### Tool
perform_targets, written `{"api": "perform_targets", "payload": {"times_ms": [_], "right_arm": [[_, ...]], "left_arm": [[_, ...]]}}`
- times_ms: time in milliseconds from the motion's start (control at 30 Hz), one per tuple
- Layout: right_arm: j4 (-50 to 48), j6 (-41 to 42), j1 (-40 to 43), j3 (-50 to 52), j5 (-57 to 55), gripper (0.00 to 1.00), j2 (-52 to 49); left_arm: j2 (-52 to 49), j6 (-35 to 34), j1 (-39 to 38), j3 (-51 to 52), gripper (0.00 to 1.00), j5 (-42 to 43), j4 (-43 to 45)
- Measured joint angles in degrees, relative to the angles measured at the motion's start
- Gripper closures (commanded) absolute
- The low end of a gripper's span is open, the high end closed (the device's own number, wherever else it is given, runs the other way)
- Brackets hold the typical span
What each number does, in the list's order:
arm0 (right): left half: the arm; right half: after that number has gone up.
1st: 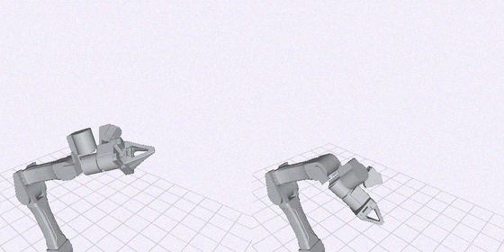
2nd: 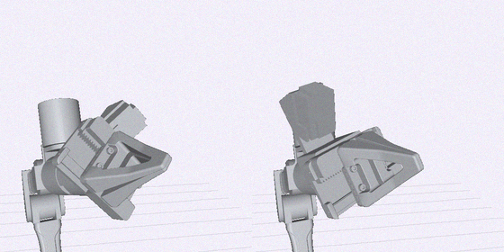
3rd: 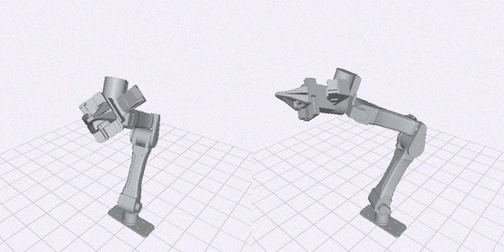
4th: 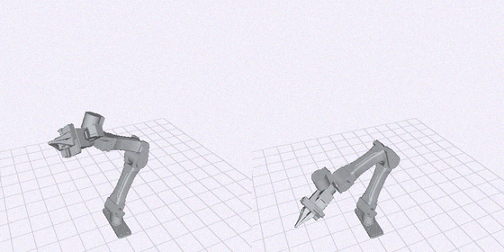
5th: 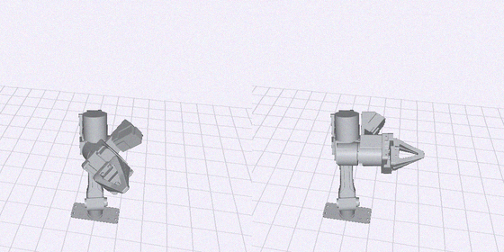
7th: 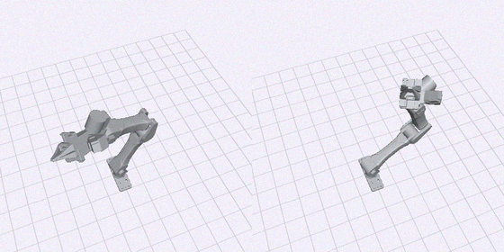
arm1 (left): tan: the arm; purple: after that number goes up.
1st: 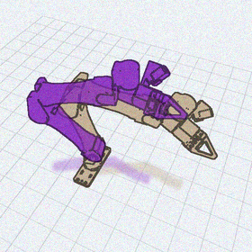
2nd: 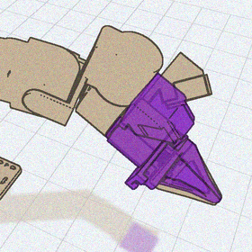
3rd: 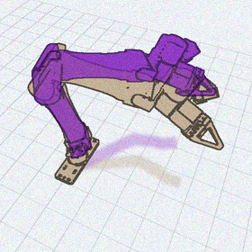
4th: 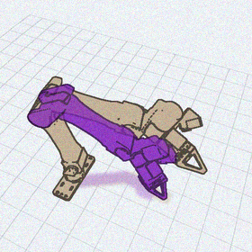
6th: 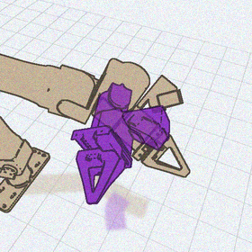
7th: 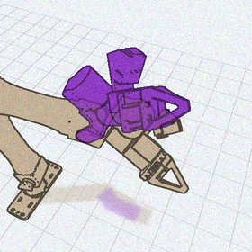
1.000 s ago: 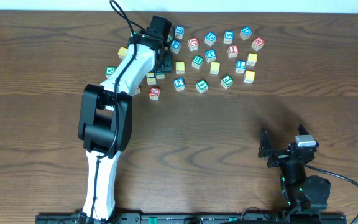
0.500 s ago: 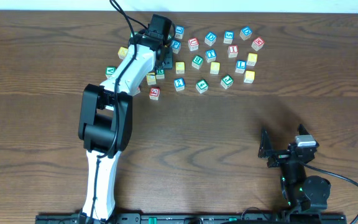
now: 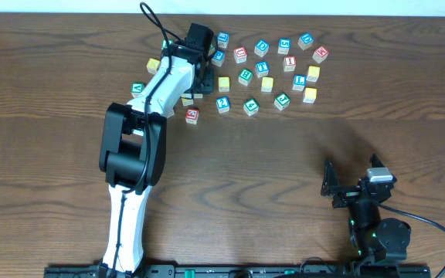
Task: Spell out ROBOT
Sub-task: 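Lower the left gripper and grasp the green R block, then carry the green R block toward the robot and place it on the table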
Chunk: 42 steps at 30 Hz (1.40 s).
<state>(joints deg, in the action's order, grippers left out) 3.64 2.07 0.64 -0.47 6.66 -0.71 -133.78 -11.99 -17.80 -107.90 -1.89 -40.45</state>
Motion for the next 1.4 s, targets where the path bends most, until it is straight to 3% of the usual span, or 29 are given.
{"api": "perform_targets", "payload": {"times_ms": [133,467,667,800,1100,1267,1400], "right_arm": [[0.0,0.0,0.0,0.0,0.0,0.01,0.0],[0.0,0.0,0.0,0.0,0.0,0.01,0.0],[0.0,0.0,0.02,0.0,0.0,0.01,0.0],[0.0,0.0,0.0,0.0,0.0,0.01,0.0],[0.0,0.0,0.02,0.0,0.0,0.01,0.0],[0.0,0.0,0.0,0.0,0.0,0.01,0.0],[0.0,0.0,0.0,0.0,0.0,0.01,0.0]], "left_arm": [[-0.02,0.02,-0.31,0.0,0.61,-0.02,-0.02],[-0.28,0.07,-1.51,0.0,0.74,-0.28,-1.42],[0.87,0.02,-1.51,0.0,0.74,-1.14,-2.69],[7.26,-0.26,-1.51,0.0,0.75,-1.36,-5.38],[33.09,-8.39,-1.51,-1.09,0.75,-1.51,-25.64],[36.04,-11.87,-1.51,0.11,0.75,-1.51,-33.27],[35.74,-13.94,-1.51,7.52,0.75,-1.44,-32.5]]}}
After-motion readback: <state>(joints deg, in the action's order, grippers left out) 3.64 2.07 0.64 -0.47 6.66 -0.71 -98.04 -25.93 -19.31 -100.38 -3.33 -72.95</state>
